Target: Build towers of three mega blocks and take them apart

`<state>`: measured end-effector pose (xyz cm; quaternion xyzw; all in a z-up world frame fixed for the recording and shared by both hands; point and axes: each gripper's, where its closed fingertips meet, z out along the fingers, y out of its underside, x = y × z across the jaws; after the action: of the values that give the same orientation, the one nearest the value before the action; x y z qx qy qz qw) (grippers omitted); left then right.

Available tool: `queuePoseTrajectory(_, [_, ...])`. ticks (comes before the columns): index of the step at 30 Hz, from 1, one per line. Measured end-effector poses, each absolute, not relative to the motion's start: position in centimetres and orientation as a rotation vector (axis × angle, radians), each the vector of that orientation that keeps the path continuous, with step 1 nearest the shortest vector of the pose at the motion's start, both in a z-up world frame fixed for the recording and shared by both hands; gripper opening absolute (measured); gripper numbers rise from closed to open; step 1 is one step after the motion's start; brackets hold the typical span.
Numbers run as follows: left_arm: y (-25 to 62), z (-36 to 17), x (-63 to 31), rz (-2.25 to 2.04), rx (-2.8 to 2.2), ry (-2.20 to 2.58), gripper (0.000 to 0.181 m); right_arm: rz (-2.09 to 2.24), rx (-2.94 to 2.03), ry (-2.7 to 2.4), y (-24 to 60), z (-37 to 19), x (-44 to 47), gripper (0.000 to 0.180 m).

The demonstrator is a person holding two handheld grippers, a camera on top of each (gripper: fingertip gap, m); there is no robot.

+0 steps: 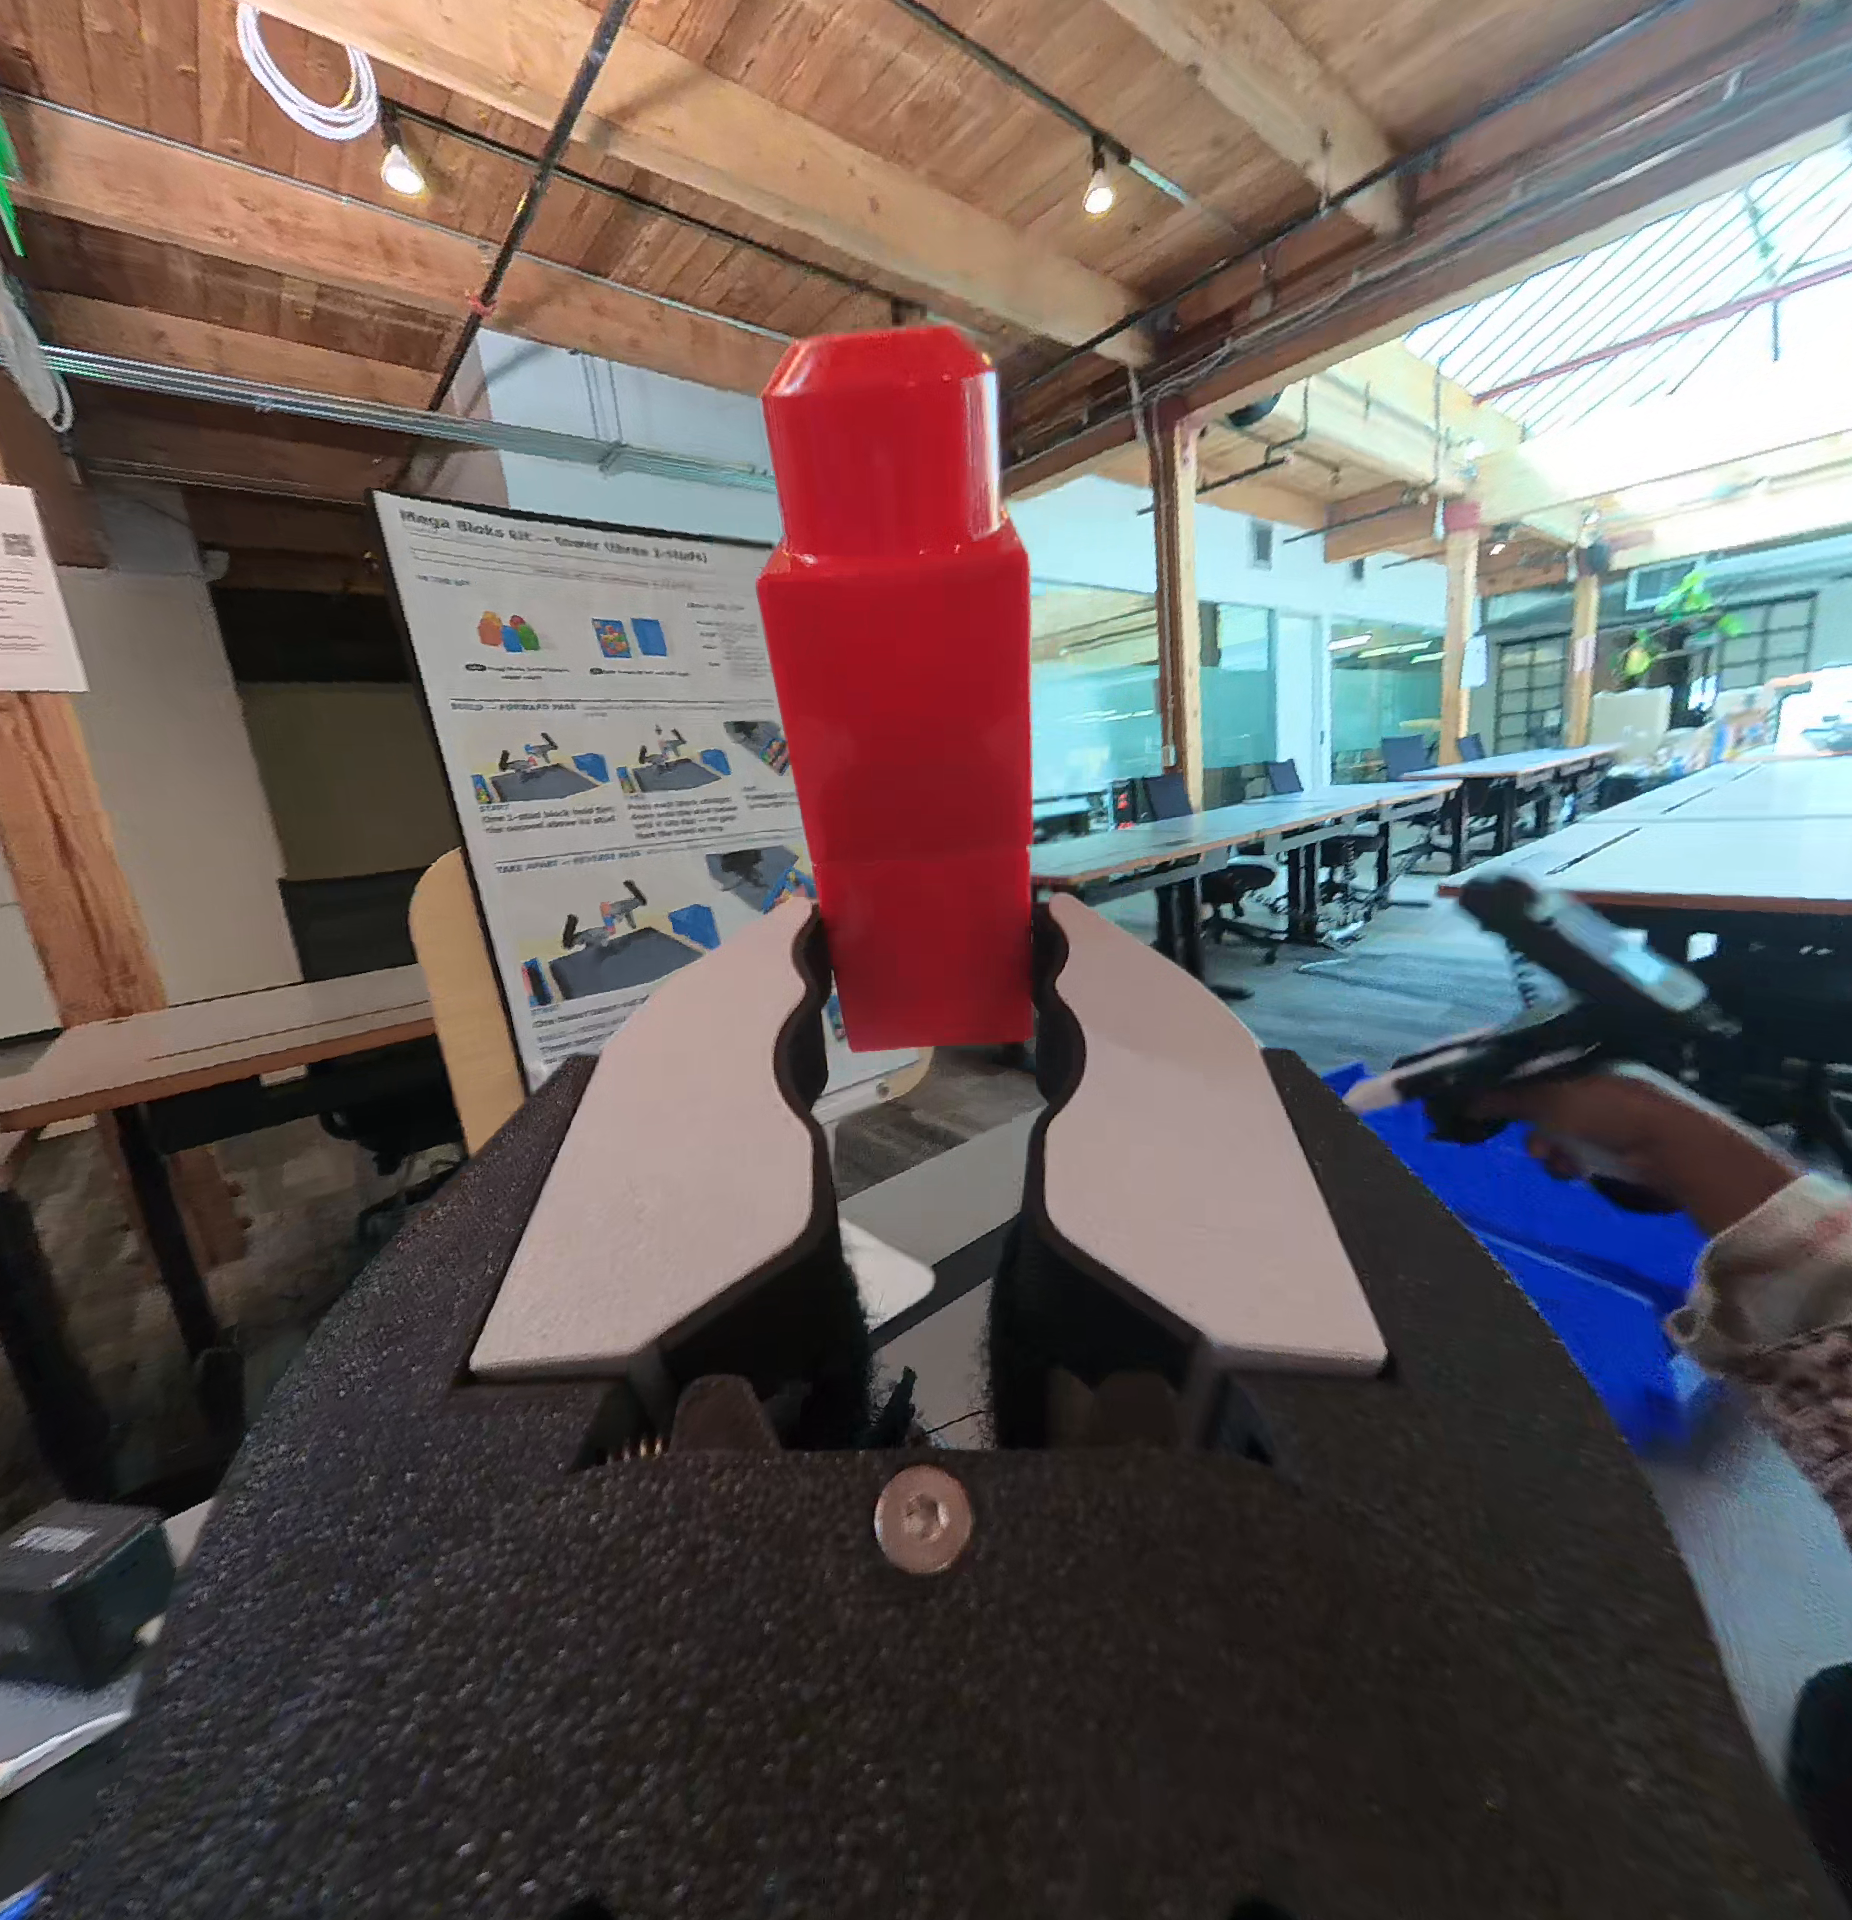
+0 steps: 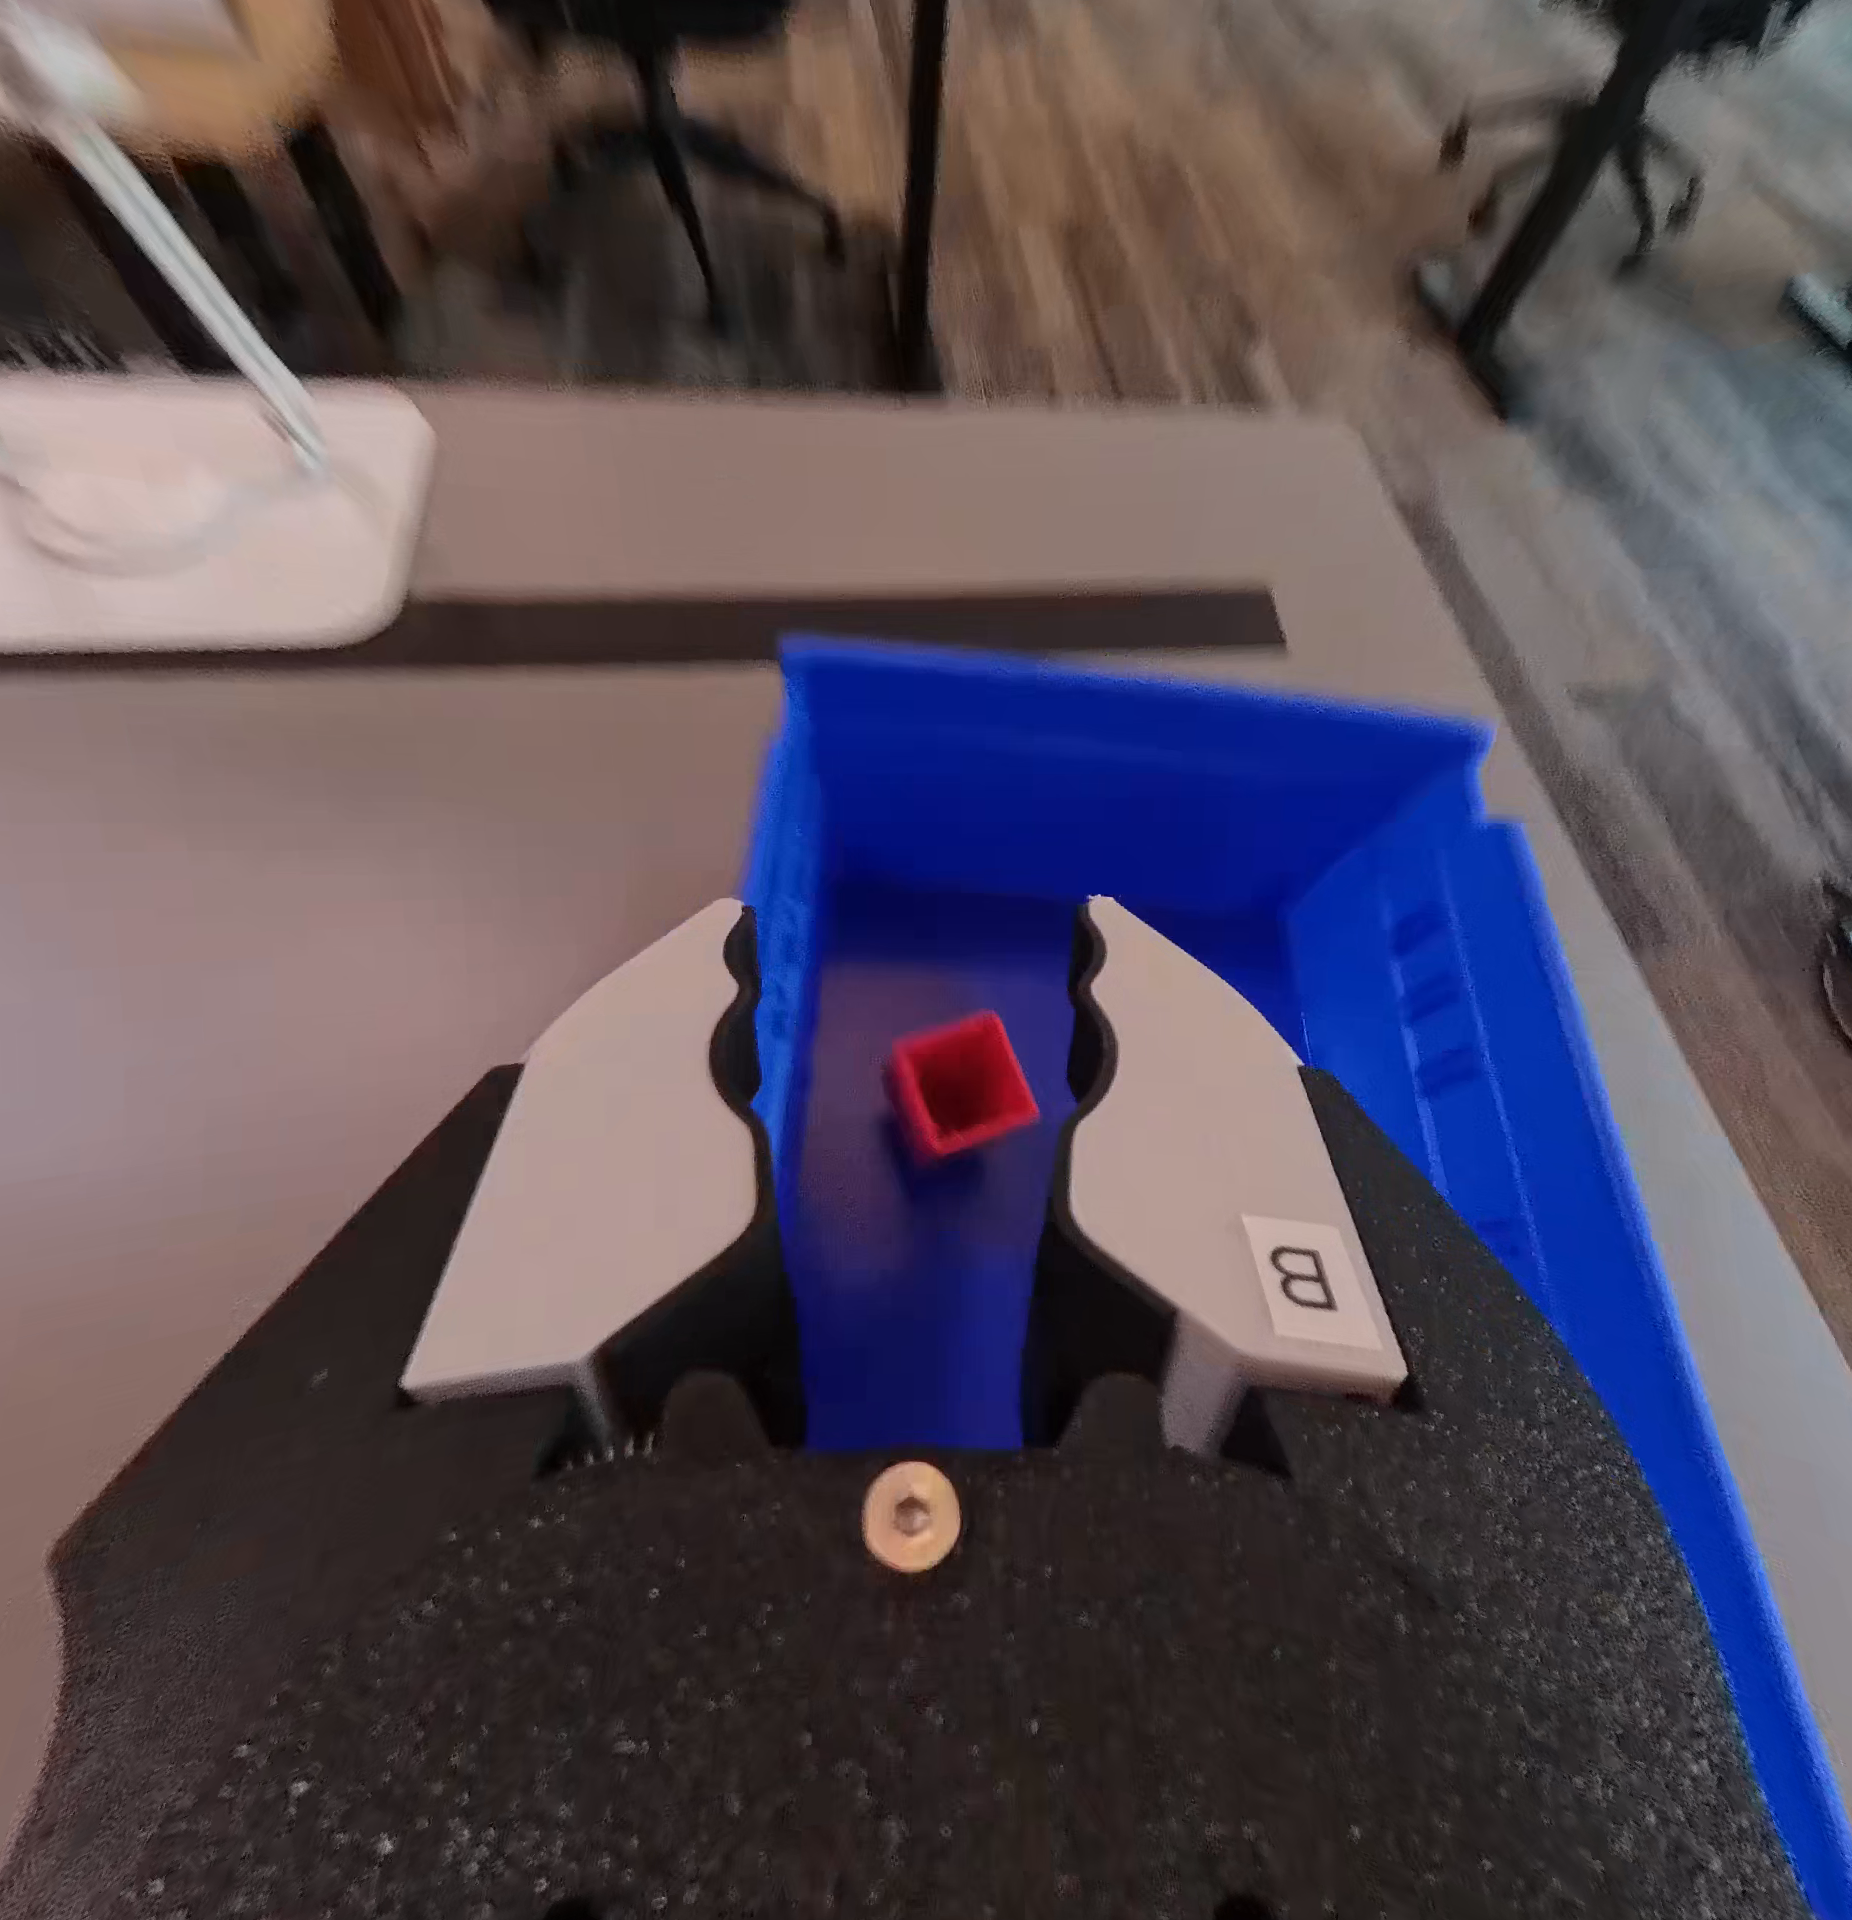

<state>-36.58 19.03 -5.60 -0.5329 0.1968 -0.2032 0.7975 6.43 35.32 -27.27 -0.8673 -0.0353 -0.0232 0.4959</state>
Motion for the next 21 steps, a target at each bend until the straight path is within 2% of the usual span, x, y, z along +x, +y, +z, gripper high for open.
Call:
queuePoseTrajectory(1, [19.3,-5.8,-36.5,-0.403,-1.158,0.429,0.037,-0.018,-2.028,-0.103,35.1,-25.3,5.4,0.058])
queuePoseTrajectory(5, [20.4,-6.7,-35.8,-0.273,-1.204,0.458,0.037,0.166,-1.727,-0.251,33.1,-17.6,-0.1,0.061])
queuePoseTrajectory(10, [21.5,-7.1,-34.9,-0.063,-1.198,0.479,0.036,0.339,-1.468,-0.427,29.5,-11.5,-6.9,0.064])
queuePoseTrajectory(16, [22.3,-8.1,-32.1,0.134,-1.188,0.608,0.036,0.593,-1.231,-0.616,24.6,-7.4,-14.7,0.066])
queuePoseTrajectory(21, [23.1,-9.9,-30.1,0.317,-1.185,0.759,0.036,0.792,-1.119,-0.741,21.2,-6.3,-19.2,0.073])
